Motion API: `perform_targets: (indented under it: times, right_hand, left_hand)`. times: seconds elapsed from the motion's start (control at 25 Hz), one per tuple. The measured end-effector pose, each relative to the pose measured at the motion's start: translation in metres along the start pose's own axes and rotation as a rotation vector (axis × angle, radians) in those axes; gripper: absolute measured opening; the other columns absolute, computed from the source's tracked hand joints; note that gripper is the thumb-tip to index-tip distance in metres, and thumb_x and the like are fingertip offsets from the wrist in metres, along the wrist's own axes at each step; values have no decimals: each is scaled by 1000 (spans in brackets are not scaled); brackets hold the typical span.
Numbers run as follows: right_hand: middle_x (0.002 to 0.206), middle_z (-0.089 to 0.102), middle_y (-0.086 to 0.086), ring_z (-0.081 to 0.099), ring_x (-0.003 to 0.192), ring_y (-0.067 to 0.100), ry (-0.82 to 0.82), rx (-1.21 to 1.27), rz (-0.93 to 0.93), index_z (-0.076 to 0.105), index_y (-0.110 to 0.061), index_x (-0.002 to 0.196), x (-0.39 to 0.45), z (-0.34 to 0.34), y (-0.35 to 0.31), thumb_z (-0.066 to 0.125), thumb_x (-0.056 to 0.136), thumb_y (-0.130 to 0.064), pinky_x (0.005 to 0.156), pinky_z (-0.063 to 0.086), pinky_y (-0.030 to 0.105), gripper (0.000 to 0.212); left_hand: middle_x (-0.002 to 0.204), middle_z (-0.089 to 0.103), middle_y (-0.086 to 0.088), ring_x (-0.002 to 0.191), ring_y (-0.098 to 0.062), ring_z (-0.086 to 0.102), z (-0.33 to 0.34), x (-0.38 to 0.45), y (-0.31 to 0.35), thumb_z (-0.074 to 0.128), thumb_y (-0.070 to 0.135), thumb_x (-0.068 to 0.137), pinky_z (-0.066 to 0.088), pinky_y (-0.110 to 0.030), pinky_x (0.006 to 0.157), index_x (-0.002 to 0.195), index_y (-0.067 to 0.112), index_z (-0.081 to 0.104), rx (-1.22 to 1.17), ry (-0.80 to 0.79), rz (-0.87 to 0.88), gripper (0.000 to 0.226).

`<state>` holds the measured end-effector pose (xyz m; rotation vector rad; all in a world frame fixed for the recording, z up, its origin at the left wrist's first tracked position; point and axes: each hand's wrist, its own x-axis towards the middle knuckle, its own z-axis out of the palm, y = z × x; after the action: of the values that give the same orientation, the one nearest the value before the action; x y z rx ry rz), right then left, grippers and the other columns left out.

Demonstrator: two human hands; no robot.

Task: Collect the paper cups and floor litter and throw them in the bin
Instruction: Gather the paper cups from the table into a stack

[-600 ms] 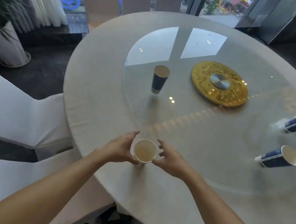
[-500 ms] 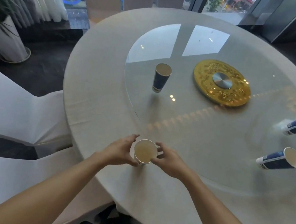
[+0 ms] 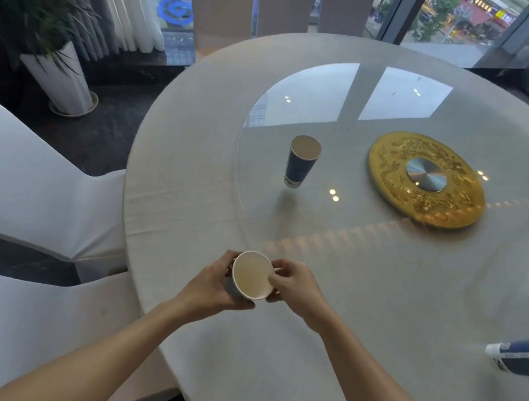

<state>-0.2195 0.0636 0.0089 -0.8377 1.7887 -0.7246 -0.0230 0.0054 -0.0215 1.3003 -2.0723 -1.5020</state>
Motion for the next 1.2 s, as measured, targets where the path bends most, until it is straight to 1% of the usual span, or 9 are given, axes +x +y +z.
perform_targets:
  times: [0.12,0.2,0.32,0.44,0.6,0.72,0.84,0.96,1.2]
  right_hand:
    - [93,75,17,71,75,26,-67,17,-26,73,-5,113,18,-14,-27,57,97,-5,76,65,41,23]
    - [98,75,14,72,74,21,-48,-4,-48,72,-7,118,39,-26,-47,58,101,-15,74,65,39,23]
    - [108,72,11,74,84,26,177,-98,-87,63,-12,132,99,-48,-71,60,100,-20,84,63,50,33]
    - [141,54,12,66,113,34,392,-462,-236,51,-17,143,151,-62,-94,61,97,-18,99,54,48,47]
    - [165,26,3,57,126,40,368,-845,-295,32,-19,154,199,-68,-107,56,98,-14,96,52,52,61]
    - [151,44,10,57,122,41,335,-930,-203,41,-14,147,221,-69,-98,55,99,-15,91,53,50,50]
    - [120,58,18,60,106,42,452,-916,-199,62,-1,113,220,-69,-89,51,100,-11,75,46,41,20]
    - [105,62,15,60,91,37,543,-721,-250,64,-1,93,193,-76,-79,51,100,-13,70,45,38,19]
    - [100,69,9,62,87,27,625,-356,-417,71,-5,99,79,-99,-78,60,99,-13,76,53,42,13]
  left_hand:
    - [114,72,15,104,1,67,-9,18,8,98,32,63,58,-24,82,128,34,56,-3,89,26,78]
    - [115,71,16,104,-1,67,-15,37,9,98,34,64,58,-24,82,127,35,56,-16,151,27,76]
    - [117,68,14,106,-4,65,-24,71,6,98,37,63,52,-19,81,126,36,57,-75,203,12,75]
    - [120,66,11,107,-9,63,-32,89,0,97,42,62,49,-17,80,128,35,55,-83,211,-8,78]
    - [122,65,13,109,-9,63,-39,90,-9,96,44,63,49,-19,82,130,38,54,-97,202,-32,79]
    - [122,65,16,111,-6,63,-45,86,-15,94,45,63,54,-25,87,129,42,53,-86,194,-52,78]
    - [122,65,17,112,-7,63,-51,84,-19,93,47,62,57,-30,90,129,42,53,-59,187,-64,78]
    - [123,64,12,113,-11,63,-51,85,-13,94,44,63,57,-32,91,129,39,53,-7,152,-59,79]
    - [128,59,0,117,-22,61,-28,100,16,96,41,65,57,-43,98,138,26,50,128,100,-24,88]
